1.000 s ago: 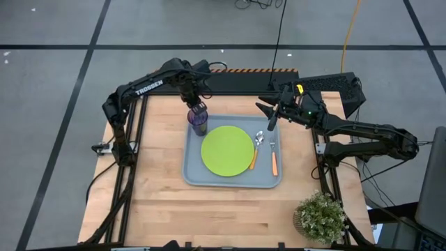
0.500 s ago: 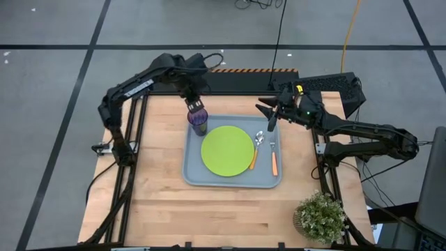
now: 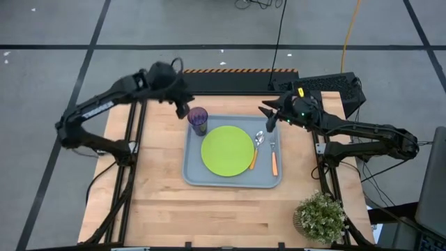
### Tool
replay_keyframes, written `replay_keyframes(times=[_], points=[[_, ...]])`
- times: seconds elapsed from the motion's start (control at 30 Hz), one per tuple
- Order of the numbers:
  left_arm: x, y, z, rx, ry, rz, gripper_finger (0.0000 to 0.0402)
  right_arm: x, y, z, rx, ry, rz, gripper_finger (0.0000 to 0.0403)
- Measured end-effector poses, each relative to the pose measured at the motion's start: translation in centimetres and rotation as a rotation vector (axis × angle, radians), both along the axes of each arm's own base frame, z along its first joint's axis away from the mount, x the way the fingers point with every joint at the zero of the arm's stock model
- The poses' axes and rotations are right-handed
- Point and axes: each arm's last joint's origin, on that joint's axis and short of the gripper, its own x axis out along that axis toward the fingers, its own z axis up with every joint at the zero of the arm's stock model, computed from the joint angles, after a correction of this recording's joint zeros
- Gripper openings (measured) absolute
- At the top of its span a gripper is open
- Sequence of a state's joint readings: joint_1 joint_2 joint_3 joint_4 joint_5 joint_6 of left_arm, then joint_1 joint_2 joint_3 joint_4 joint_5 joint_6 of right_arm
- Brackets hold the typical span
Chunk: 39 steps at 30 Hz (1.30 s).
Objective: Pick and place plate/cup/fork/spoon on tray
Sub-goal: Put the violet cup on the gray serving tray to the top left of the green plate
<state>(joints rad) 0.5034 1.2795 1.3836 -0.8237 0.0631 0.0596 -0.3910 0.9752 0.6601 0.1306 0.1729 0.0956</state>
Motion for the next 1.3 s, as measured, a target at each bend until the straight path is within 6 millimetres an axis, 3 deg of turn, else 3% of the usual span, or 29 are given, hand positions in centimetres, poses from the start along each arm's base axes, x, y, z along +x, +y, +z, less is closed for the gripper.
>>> replay_keyframes(times=[0.3, 0.5, 0.7, 0.9, 1.3], points=[[-2.0, -1.2, -9.3, -0.028, -0.112, 0.054, 0.0072, -0.9, -0.3, -1.2, 0.062, 0.165, -0.216, 0.0134], [-2.8, -1.2, -12.7, -0.022, -0.072, 0.107, 0.0072, -1.0, -0.3, -1.6, 0.077, 0.219, -0.263, 0.0134], [-4.1, 0.2, -14.9, 0.009, -0.048, 0.201, 0.0072, -0.2, -0.7, -2.6, 0.095, 0.259, -0.266, 0.0134], [-4.7, 1.1, -15.1, 0.007, -0.069, 0.218, 0.0072, 0.1, -1.2, -3.1, 0.102, 0.279, -0.282, 0.0134], [-5.1, 0.2, -12.2, 0.063, -0.225, 0.172, 0.0072, -0.4, -2.0, -3.0, 0.088, 0.281, -0.314, 0.0134]])
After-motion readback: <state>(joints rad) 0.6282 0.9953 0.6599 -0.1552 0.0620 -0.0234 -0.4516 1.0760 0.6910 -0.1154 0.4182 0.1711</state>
